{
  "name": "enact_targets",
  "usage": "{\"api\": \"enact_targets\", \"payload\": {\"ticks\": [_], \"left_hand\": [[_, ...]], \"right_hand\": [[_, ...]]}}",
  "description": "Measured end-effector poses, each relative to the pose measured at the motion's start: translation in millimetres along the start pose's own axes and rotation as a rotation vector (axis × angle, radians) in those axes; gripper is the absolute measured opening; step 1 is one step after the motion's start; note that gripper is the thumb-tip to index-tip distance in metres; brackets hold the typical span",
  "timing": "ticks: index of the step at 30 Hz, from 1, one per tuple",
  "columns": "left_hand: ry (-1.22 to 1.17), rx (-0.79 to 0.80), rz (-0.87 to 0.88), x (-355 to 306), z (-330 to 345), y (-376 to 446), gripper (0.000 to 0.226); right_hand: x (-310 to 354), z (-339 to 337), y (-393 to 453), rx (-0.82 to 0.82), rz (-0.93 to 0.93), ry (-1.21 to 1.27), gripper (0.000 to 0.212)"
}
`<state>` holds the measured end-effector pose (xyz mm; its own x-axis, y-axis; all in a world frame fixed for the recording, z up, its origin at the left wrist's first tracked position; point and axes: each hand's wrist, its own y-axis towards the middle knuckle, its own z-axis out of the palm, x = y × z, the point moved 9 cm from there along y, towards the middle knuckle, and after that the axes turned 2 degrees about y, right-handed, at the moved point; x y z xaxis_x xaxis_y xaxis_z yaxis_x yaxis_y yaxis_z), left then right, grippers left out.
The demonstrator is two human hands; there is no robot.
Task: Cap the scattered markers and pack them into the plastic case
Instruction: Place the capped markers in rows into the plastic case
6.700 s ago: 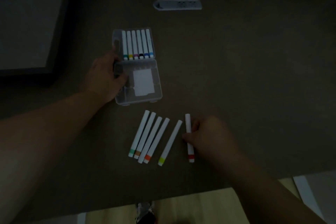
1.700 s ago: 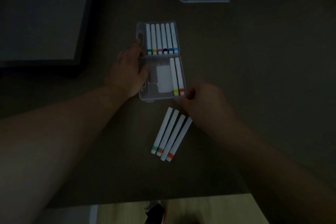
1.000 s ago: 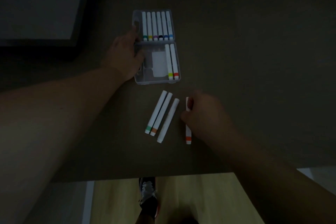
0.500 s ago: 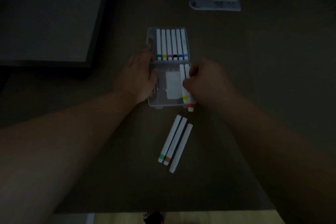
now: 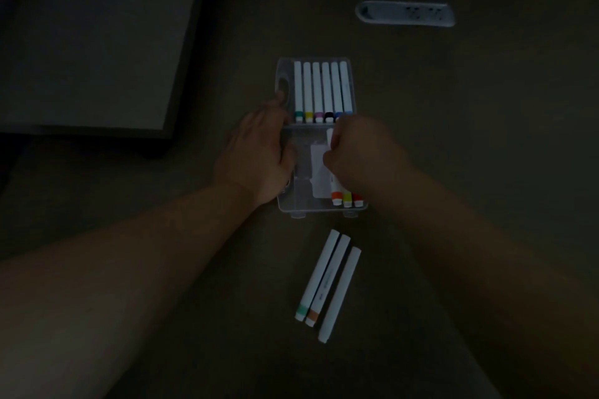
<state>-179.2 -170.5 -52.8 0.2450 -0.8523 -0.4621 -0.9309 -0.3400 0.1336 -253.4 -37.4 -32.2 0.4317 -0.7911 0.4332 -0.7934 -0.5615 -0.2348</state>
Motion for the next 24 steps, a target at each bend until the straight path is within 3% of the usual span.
{"api": "enact_targets", "payload": {"ticks": [11, 16, 24], "left_hand": [[0.009, 0.020, -0.025, 2.0, 1.9, 1.4, 0.045], [0.006, 0.035, -0.008, -1.5, -0.8, 1.5, 0.034], [0.009, 0.033, -0.076, 4.4, 2.0, 0.7, 0.047]], "right_hand": [[-8.1, 17.9, 16.0, 0.180, 0.070, -0.080, 0.038], [-4.1, 18.3, 20.0, 0.200, 0.077, -0.079, 0.045], [-6.9, -11.0, -56.2, 0.088, 0.079, 0.169, 0.022]]}}
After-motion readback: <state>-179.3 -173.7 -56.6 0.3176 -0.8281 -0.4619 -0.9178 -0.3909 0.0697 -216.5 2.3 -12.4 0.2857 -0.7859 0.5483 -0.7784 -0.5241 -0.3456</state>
